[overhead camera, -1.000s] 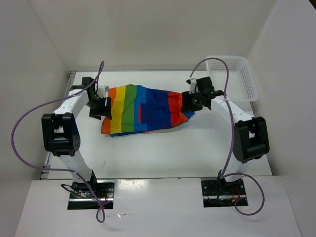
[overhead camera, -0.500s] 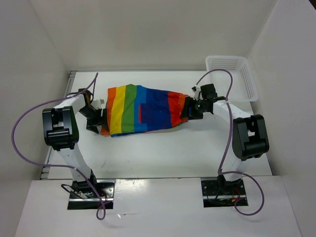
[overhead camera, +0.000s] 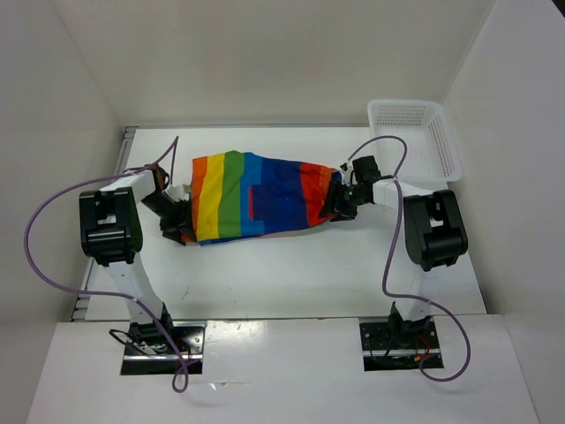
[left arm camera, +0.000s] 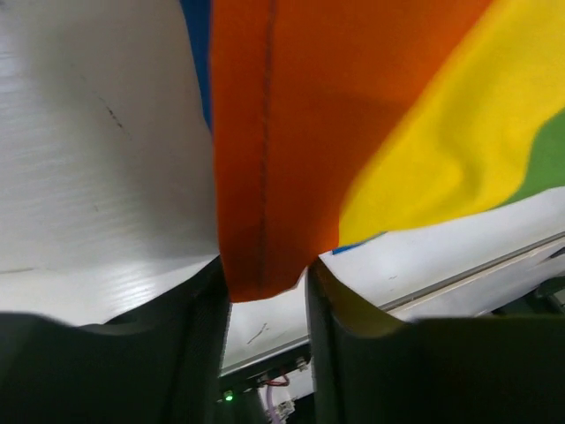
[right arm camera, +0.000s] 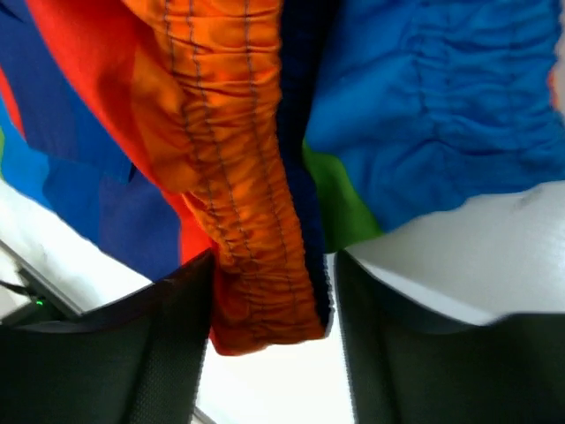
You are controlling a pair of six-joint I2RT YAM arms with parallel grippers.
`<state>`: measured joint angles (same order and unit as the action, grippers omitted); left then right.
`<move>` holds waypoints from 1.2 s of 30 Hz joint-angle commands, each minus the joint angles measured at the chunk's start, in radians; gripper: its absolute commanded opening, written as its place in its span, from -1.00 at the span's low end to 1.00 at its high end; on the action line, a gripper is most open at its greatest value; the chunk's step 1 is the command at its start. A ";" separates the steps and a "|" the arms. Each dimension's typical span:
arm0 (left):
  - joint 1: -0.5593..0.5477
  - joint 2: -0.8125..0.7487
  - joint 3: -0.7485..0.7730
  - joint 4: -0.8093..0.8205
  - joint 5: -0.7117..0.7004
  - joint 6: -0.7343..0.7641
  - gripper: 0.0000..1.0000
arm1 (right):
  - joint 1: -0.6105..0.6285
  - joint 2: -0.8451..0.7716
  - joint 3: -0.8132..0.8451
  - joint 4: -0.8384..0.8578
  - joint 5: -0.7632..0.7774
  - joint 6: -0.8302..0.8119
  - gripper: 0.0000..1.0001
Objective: Fold and stack the shorts
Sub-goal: Fold the shorts
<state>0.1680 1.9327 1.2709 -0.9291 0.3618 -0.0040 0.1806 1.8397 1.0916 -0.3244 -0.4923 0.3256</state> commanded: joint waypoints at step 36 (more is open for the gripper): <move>0.010 0.011 0.206 -0.089 0.111 0.004 -1.00 | 0.003 -0.292 -0.186 0.002 0.130 -0.205 0.04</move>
<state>0.1699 1.9617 1.4818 -1.0046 0.4690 -0.0055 0.1917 1.6260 0.9371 -0.3695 -0.3523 0.0784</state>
